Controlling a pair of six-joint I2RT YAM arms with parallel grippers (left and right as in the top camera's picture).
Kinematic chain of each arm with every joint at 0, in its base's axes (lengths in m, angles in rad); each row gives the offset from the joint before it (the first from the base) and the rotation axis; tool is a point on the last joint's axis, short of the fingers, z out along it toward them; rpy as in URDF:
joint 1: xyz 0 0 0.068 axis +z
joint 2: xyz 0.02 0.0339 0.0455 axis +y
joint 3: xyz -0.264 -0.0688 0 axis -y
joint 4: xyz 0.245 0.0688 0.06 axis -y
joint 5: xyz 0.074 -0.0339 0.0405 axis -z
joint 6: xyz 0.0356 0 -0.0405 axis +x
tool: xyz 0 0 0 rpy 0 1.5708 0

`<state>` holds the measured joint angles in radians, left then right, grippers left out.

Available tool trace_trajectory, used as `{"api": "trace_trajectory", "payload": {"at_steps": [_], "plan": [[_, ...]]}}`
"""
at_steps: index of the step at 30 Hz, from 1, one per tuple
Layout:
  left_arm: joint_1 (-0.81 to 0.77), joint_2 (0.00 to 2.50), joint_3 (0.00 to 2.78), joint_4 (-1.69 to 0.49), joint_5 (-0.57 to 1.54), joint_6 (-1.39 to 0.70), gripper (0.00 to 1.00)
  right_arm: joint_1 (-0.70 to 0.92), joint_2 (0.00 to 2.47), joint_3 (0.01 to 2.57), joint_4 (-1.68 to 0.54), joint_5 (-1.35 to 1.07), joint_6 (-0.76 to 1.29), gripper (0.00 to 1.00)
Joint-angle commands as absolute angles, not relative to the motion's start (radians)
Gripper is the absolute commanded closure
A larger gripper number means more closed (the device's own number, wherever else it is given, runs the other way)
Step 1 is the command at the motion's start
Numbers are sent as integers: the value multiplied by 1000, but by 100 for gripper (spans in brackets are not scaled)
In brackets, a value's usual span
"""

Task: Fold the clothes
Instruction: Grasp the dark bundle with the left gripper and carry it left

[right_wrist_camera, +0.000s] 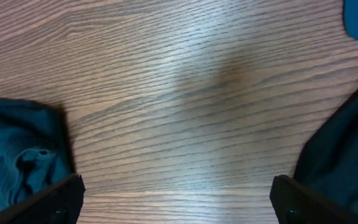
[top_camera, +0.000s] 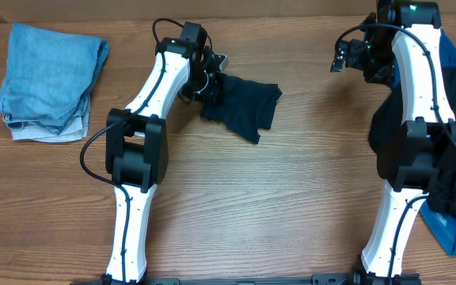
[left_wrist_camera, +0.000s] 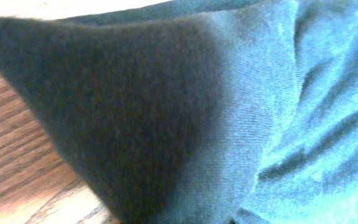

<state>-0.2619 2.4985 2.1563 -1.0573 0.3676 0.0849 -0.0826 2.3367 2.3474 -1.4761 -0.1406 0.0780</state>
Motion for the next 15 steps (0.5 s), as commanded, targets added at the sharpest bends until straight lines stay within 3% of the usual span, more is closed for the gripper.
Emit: {"api": "trace_trajectory", "payload": {"at_steps": [1,5,15], "plan": [[-274,2498,2172,-1066,378,89,96,-79,2336,2340,-1472,-159,83,0],[-273,2498,2313,-1134,349,47,96,-79,2336,2340,-1474,-159,83,0],[-167,2496,2544,-1174,233,-403,96,-79,2336,2340,-1487,-158,83,0]]}}
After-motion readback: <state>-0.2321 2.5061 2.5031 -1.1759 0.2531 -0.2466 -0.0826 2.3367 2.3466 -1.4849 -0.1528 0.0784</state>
